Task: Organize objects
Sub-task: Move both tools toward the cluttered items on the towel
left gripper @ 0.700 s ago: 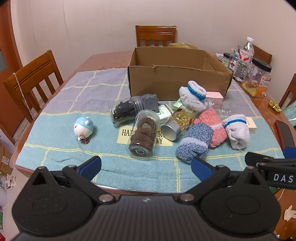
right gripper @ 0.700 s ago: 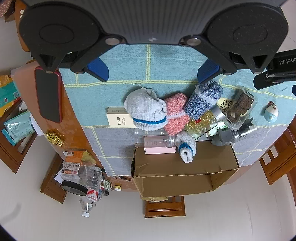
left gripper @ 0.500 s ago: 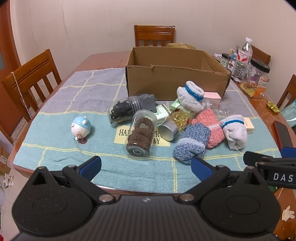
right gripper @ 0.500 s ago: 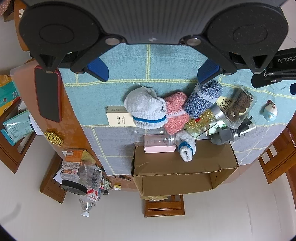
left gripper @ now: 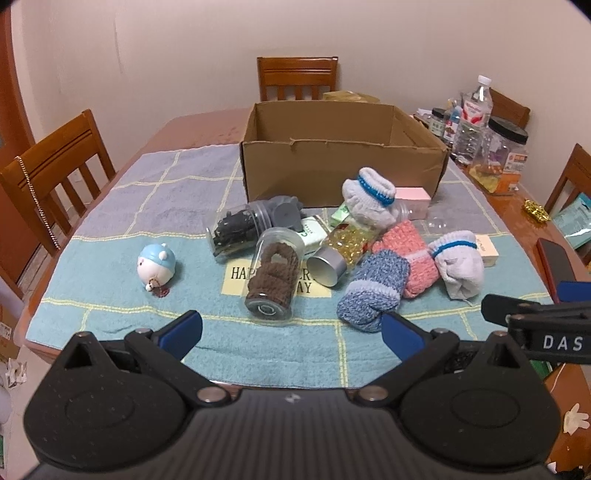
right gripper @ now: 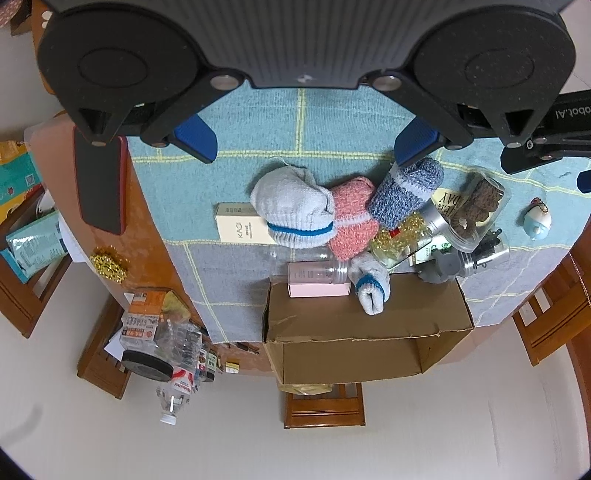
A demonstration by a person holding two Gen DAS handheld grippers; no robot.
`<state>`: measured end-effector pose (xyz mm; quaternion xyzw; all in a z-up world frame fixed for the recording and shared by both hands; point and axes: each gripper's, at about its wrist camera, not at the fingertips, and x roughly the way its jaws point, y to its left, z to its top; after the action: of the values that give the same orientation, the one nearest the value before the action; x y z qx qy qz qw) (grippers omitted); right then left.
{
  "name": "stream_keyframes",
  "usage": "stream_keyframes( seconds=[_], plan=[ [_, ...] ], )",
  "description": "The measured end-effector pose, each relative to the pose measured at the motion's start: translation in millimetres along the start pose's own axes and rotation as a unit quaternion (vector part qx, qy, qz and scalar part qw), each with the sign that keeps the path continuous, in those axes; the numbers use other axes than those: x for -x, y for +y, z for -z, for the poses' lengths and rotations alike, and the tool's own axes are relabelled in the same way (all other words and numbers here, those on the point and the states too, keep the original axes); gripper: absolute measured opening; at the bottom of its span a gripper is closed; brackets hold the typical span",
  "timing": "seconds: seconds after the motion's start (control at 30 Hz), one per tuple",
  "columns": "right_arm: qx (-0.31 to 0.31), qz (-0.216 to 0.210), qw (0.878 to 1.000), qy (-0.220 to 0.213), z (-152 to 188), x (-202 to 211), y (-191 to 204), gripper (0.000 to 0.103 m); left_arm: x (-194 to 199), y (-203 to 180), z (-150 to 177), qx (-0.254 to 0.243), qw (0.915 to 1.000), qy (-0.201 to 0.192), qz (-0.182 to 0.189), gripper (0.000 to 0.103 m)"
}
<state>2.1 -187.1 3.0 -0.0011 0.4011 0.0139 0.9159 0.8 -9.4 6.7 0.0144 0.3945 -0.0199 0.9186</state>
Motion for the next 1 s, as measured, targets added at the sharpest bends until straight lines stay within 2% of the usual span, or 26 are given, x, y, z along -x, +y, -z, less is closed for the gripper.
stream_keyframes(
  seconds=[0.33,0.5,0.73,1.0],
  plan=[
    [0.042,0.015,0.999,-0.002,-3.6,-13.2,20.4,0.103,-14.2,20.6,0.2,-0.002,0.9997,0.008,0.023,0.102],
    [0.051,-0.007,0.999,0.006,-3.7,-22.2,36.7,0.103,-21.7,33.1,1.1,-0.023,0.9997,0.005,0.005,0.102],
    [0.061,-0.048,0.997,0.011,-7.1,-36.5,62.9,0.103,-37.9,67.3,2.0,-0.020,0.9996,0.018,-0.001,0.102],
    [0.096,-0.055,0.993,0.031,-10.9,-60.5,86.2,0.103,-63.4,113.8,-3.0,-0.011,0.9994,0.027,-0.017,0.102]
  ],
)
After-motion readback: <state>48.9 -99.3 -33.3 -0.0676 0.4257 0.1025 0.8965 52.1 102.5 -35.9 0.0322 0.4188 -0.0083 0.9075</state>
